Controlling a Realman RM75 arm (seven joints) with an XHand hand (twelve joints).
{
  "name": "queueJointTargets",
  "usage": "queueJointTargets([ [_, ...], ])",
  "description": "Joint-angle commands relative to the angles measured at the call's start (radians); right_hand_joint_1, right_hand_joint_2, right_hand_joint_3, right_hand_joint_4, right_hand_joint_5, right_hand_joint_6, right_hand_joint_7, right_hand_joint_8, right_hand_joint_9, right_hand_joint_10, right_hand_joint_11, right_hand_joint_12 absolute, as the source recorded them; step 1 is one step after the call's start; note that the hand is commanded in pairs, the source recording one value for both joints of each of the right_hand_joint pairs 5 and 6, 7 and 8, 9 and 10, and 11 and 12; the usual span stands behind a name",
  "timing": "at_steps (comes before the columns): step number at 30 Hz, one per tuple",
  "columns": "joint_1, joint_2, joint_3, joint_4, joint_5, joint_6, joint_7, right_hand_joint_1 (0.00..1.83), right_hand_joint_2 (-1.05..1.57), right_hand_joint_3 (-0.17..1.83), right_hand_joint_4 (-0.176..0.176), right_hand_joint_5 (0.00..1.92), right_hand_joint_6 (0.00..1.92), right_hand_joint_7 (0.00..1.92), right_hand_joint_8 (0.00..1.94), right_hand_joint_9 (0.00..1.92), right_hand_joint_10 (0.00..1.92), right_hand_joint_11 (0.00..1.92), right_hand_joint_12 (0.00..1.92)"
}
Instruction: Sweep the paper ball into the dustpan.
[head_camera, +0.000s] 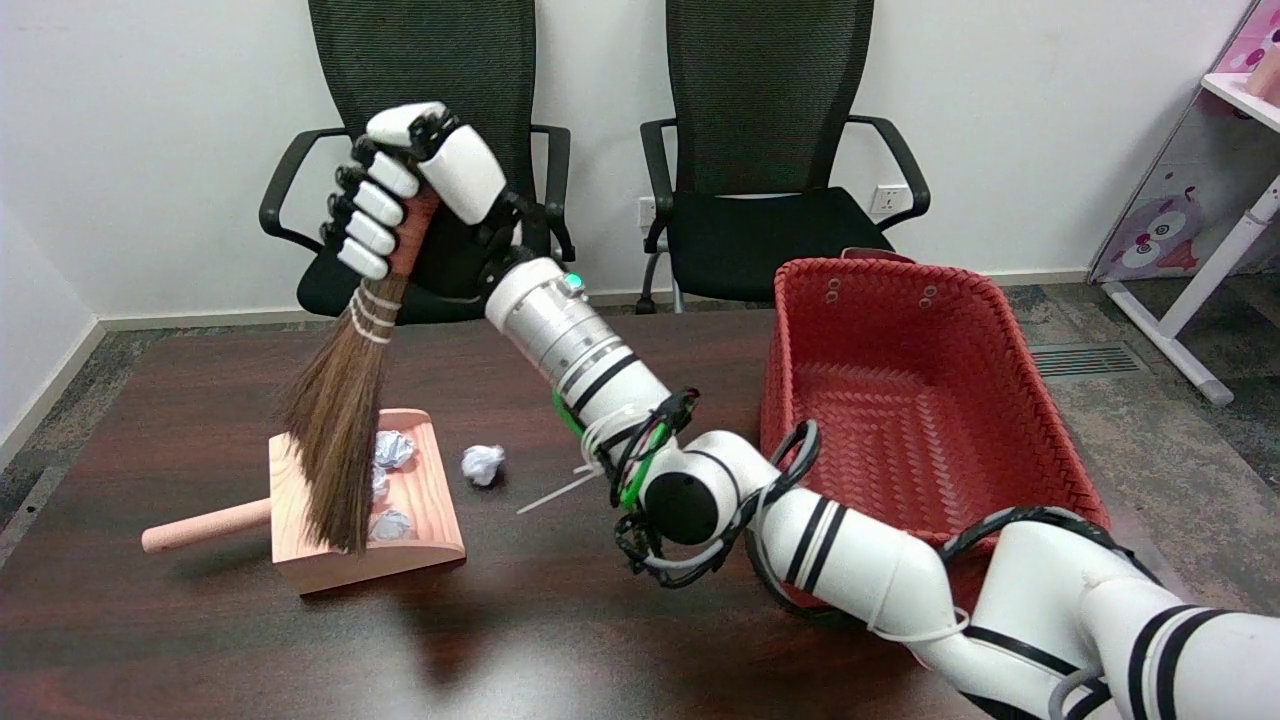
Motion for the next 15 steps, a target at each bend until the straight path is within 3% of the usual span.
queueJointTargets([
  [1,0.008,0.19,0.015,-0.208,0.014,0.046,-0.41,0.75,1.34,1.56,0.0,1.92,1.92,1.92,1.92,1.92,1.92,1.92,1.92],
  [9,0.008,0.21,0.025,-0.191,0.014,0.073,-0.68,0.77,1.51,1.61,0.009,1.92,1.92,1.92,1.92,1.92,1.92,1.92,1.92],
  [15,0.002,0.221,0.048,-0.199,0.014,0.107,-0.698,0.79,1.56,1.67,0.009,1.92,1.92,1.92,1.92,1.92,1.92,1.92,1.92],
])
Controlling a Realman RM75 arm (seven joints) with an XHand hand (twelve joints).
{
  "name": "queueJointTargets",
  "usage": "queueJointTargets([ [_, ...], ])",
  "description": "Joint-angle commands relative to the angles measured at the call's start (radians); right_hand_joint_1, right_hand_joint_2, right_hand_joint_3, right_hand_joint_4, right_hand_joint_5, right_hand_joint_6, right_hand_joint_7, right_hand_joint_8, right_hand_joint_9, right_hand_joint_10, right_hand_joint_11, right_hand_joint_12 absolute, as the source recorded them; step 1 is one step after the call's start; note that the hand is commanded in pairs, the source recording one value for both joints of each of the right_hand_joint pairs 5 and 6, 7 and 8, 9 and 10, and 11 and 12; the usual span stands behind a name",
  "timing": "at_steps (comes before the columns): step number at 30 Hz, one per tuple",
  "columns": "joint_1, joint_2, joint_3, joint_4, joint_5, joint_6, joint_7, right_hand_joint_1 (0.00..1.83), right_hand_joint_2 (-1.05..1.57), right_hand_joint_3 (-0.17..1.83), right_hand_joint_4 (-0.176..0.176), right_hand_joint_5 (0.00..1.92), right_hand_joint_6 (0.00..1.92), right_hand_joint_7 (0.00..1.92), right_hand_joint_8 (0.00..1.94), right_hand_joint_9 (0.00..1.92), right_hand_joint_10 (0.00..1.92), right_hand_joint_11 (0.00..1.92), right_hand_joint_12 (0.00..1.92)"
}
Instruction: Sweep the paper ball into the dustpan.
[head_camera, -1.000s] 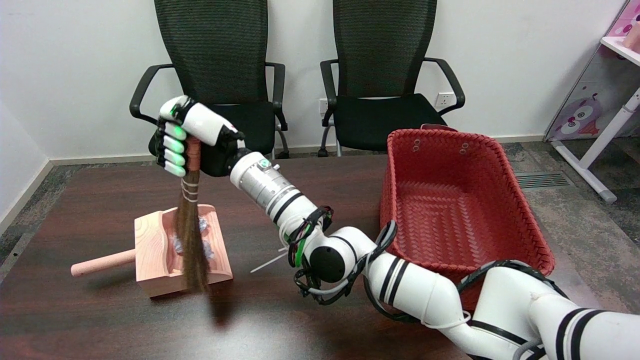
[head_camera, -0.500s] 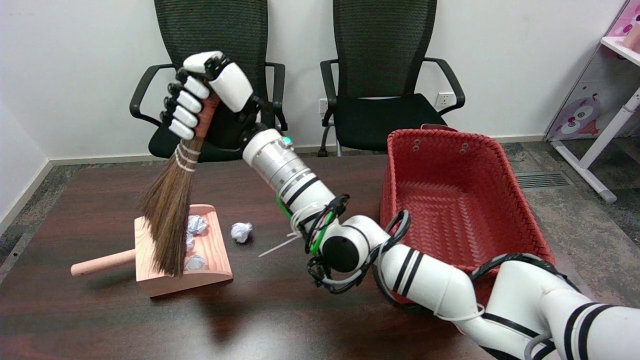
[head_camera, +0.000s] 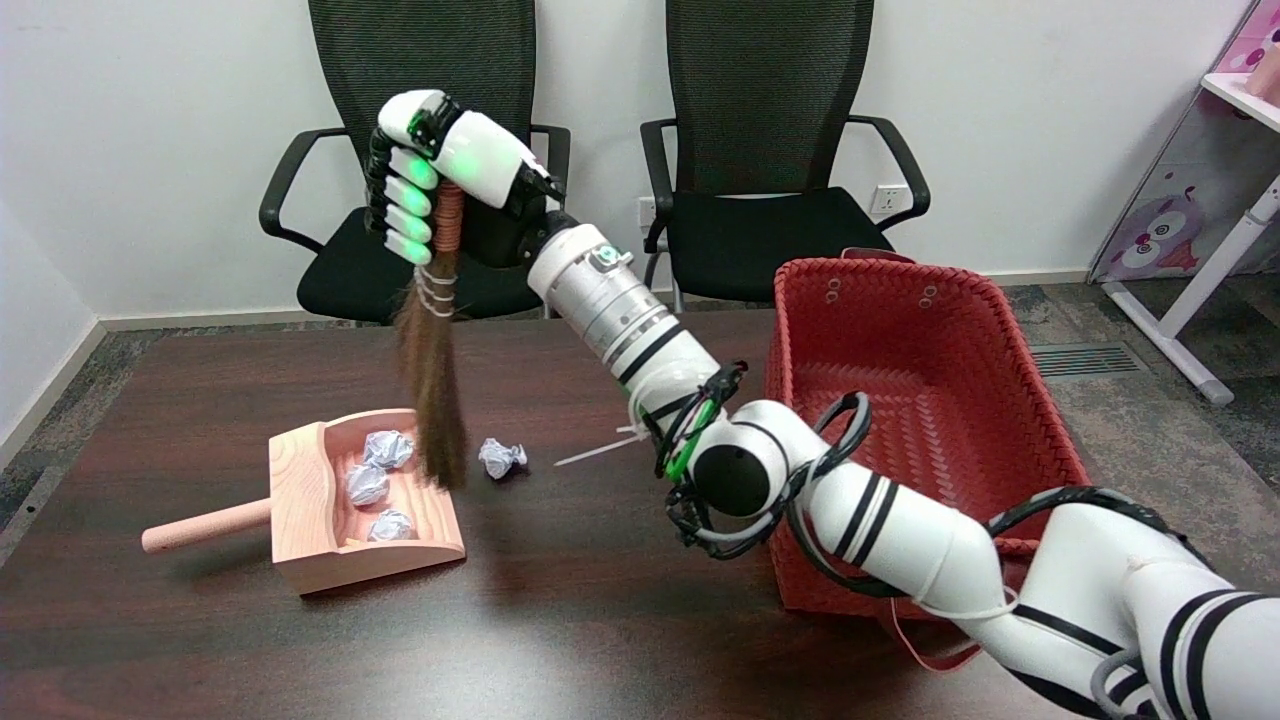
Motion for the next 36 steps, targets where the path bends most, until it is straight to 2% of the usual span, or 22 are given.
queueJointTargets([
  [1,-0.002,0.103,0.044,-0.072,0.006,0.083,-0.369,0.79,1.56,1.67,0.009,1.92,1.92,1.92,1.92,1.92,1.92,1.92,1.92],
  [14,-0.008,0.181,0.069,-0.122,0.066,0.163,-0.366,0.81,1.56,1.71,0.006,1.92,1.92,1.92,1.92,1.92,1.92,1.92,1.92],
  [19,-0.017,0.175,0.031,-0.06,0.077,0.154,-0.363,0.81,1.55,1.74,0.006,1.92,1.92,1.92,1.92,1.92,1.92,1.92,1.92],
  [23,0.013,0.164,-0.015,0.025,0.069,0.167,-0.369,0.82,1.55,1.72,0.006,1.92,1.92,1.92,1.92,1.92,1.92,1.92,1.92],
  [28,0.069,0.181,-0.024,0.044,0.044,0.292,-0.365,0.84,1.57,1.55,0.004,1.92,1.92,1.92,1.92,1.92,1.92,1.92,1.92],
  [31,0.126,0.221,-0.053,0.028,0.032,0.356,-0.361,0.84,1.57,1.59,0.001,1.92,1.92,1.92,1.92,1.92,1.92,1.92,1.92],
  [36,0.166,0.267,-0.084,0.016,0.04,0.353,-0.303,0.85,1.54,1.66,-0.001,1.92,1.92,1.92,1.92,1.92,1.92,1.92,1.92],
])
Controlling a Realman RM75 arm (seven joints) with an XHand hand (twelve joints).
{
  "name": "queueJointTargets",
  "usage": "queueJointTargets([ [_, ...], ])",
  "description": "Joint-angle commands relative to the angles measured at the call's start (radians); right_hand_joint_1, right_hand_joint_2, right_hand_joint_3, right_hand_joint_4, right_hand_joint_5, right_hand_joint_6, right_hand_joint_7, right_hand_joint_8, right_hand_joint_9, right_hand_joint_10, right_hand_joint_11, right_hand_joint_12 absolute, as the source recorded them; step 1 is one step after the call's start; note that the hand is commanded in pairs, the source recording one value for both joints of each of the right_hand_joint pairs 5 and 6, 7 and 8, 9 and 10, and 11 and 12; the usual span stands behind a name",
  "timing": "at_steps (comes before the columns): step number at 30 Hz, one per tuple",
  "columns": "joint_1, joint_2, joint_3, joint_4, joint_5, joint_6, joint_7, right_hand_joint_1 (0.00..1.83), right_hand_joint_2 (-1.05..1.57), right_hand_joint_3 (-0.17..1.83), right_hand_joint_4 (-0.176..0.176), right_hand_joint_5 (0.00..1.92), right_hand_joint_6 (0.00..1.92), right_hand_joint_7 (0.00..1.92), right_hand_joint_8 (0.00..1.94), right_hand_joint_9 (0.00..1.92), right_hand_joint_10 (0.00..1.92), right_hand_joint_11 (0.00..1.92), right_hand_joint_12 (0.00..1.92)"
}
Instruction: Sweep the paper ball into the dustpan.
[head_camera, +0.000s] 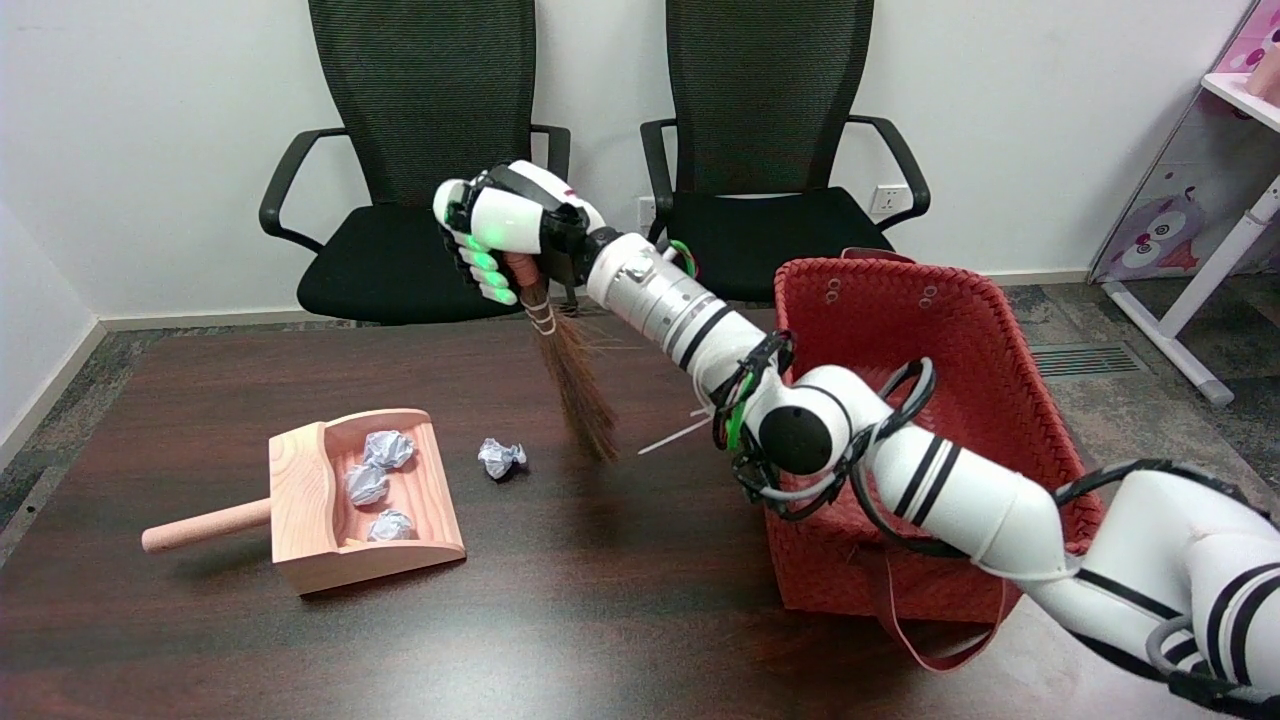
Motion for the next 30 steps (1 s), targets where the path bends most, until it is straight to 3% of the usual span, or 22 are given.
queueJointTargets([
  [1,0.14,0.104,-0.098,0.034,-0.012,0.152,0.053,0.85,1.54,1.66,-0.001,1.92,1.92,1.92,1.92,1.92,1.92,1.92,1.92],
  [8,0.139,0.087,-0.171,0.051,-0.012,0.139,0.079,0.85,1.53,1.65,-0.002,1.92,1.92,1.92,1.92,1.92,1.92,1.92,1.92],
  [15,0.122,0.032,-0.216,0.102,-0.02,0.044,0.085,0.87,1.4,1.83,-0.004,1.92,1.92,1.92,1.92,1.92,1.92,1.92,1.92],
  [20,0.117,-0.014,-0.269,0.165,-0.058,-0.085,0.19,0.87,1.33,1.83,-0.005,1.92,1.92,1.92,1.92,1.92,1.92,1.92,1.92],
  [30,0.114,-0.129,-0.284,0.236,-0.119,-0.161,0.309,0.84,1.06,1.83,-0.006,1.92,1.92,1.92,1.92,1.92,1.92,1.92,1.92],
])
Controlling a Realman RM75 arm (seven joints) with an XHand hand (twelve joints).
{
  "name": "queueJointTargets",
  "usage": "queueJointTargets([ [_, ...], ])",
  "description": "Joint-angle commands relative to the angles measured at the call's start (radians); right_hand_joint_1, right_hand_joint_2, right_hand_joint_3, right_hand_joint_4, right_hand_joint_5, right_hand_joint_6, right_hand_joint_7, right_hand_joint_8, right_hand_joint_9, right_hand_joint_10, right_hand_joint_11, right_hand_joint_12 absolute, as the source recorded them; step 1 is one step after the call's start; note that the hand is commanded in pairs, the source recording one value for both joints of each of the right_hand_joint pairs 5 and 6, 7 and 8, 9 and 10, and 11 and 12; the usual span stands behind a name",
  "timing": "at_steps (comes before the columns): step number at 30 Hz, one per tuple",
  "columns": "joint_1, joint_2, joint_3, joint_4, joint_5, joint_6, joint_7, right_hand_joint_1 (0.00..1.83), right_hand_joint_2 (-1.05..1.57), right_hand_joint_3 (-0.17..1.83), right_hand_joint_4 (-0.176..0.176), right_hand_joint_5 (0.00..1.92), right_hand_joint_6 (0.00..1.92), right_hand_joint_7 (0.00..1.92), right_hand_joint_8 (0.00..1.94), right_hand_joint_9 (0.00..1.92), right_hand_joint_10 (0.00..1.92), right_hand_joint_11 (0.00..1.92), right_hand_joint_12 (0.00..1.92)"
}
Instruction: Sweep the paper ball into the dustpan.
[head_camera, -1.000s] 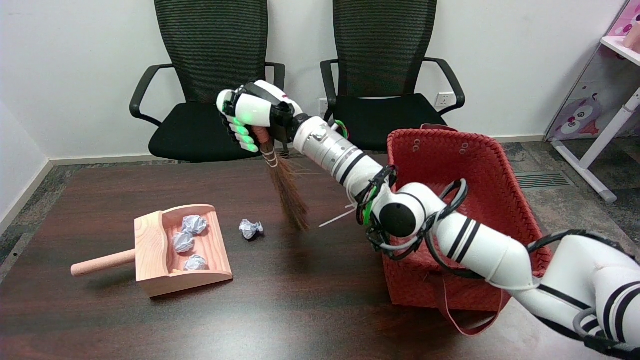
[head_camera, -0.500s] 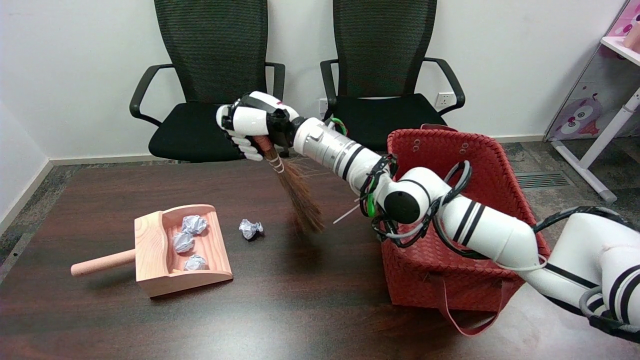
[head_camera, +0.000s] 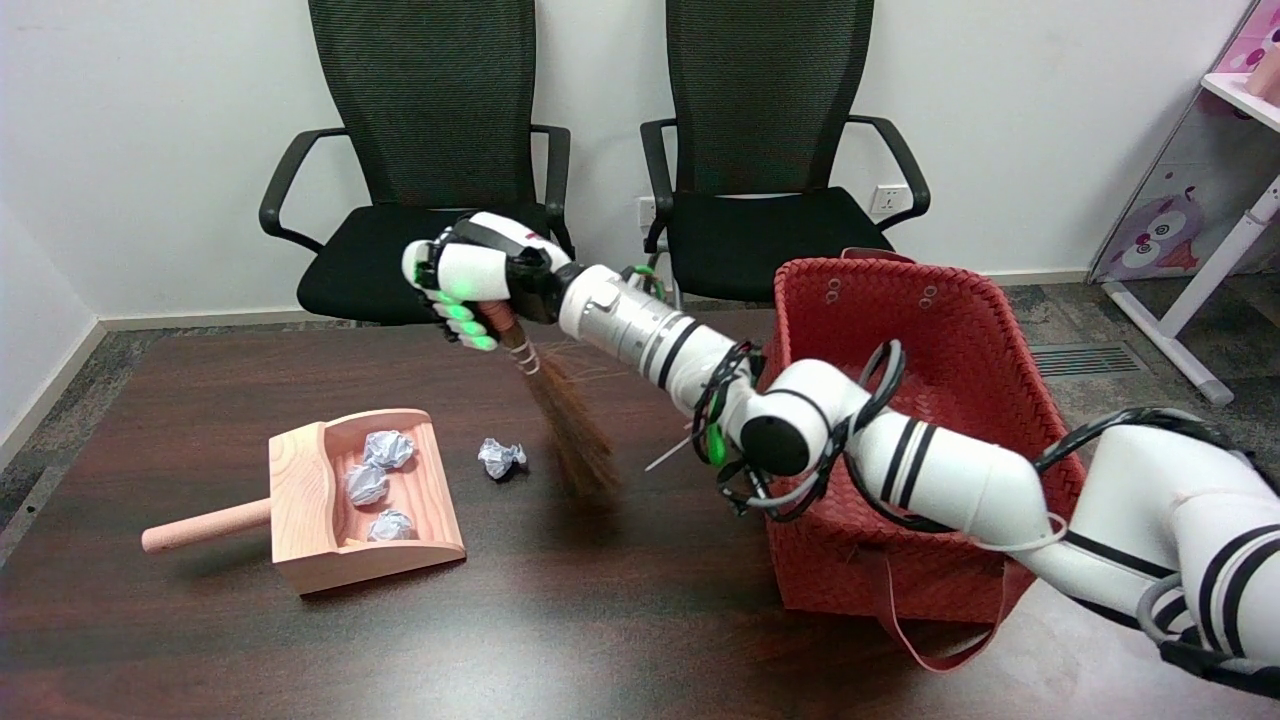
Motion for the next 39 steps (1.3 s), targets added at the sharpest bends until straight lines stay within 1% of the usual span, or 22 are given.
queueJointTargets([
  [1,0.0,-0.158,-0.088,0.139,-0.078,-0.185,0.173,0.83,1.05,1.83,-0.005,1.92,1.92,1.92,1.92,1.92,1.92,1.92,1.92],
  [5,-0.003,-0.189,-0.11,0.18,-0.083,-0.214,0.201,0.82,1.05,1.83,-0.005,1.92,1.92,1.92,1.92,1.92,1.92,1.92,1.92],
  [9,0.001,-0.214,-0.129,0.249,-0.164,-0.209,0.277,0.82,1.1,1.83,-0.004,1.92,1.92,1.92,1.92,1.92,1.92,1.92,1.92],
  [12,-0.002,-0.23,-0.107,0.284,-0.208,-0.223,0.302,0.82,1.1,1.83,-0.003,1.92,1.92,1.92,1.92,1.92,1.92,1.92,1.92],
  [14,0.0,-0.226,-0.091,0.284,-0.213,-0.224,0.3,0.82,1.11,1.83,-0.004,1.92,1.92,1.92,1.92,1.92,1.92,1.92,1.92],
  [16,0.009,-0.22,-0.08,0.278,-0.214,-0.225,0.293,0.82,1.21,1.83,-0.003,1.92,1.92,1.92,1.92,1.92,1.92,1.92,1.92],
  [19,0.021,-0.21,-0.077,0.264,-0.205,-0.222,0.304,0.83,1.33,1.73,-0.001,1.92,1.92,1.92,1.92,1.92,1.92,1.92,1.92],
  [26,0.037,-0.209,-0.051,0.252,-0.201,-0.234,0.354,0.83,1.35,1.71,-0.002,1.92,1.92,1.92,1.92,1.92,1.92,1.92,1.92],
  [29,0.044,-0.212,-0.047,0.26,-0.2,-0.232,0.385,0.84,1.32,1.74,-0.003,1.92,1.92,1.92,1.92,1.92,1.92,1.92,1.92],
  [31,0.046,-0.215,-0.047,0.271,-0.2,-0.23,0.455,0.84,1.28,1.79,-0.004,1.92,1.92,1.92,1.92,1.92,1.92,1.92,1.92],
  [34,0.043,-0.227,-0.045,0.299,-0.183,-0.264,0.621,0.84,1.15,1.83,-0.005,1.92,1.92,1.92,1.92,1.92,1.92,1.92,1.92],
  [36,0.04,-0.236,-0.045,0.33,-0.155,-0.32,0.765,0.84,1.06,1.83,-0.006,1.92,1.92,1.92,1.92,1.92,1.92,1.92,1.92],
  [37,0.04,-0.239,-0.048,0.338,-0.147,-0.337,0.806,0.84,1.03,1.83,-0.006,1.92,1.92,1.92,1.92,1.92,1.92,1.92,1.92],
  [39,0.038,-0.244,-0.054,0.359,-0.133,-0.4,0.938,0.83,1.03,1.83,-0.004,1.92,1.92,1.92,1.92,1.92,1.92,1.92,1.92],
])
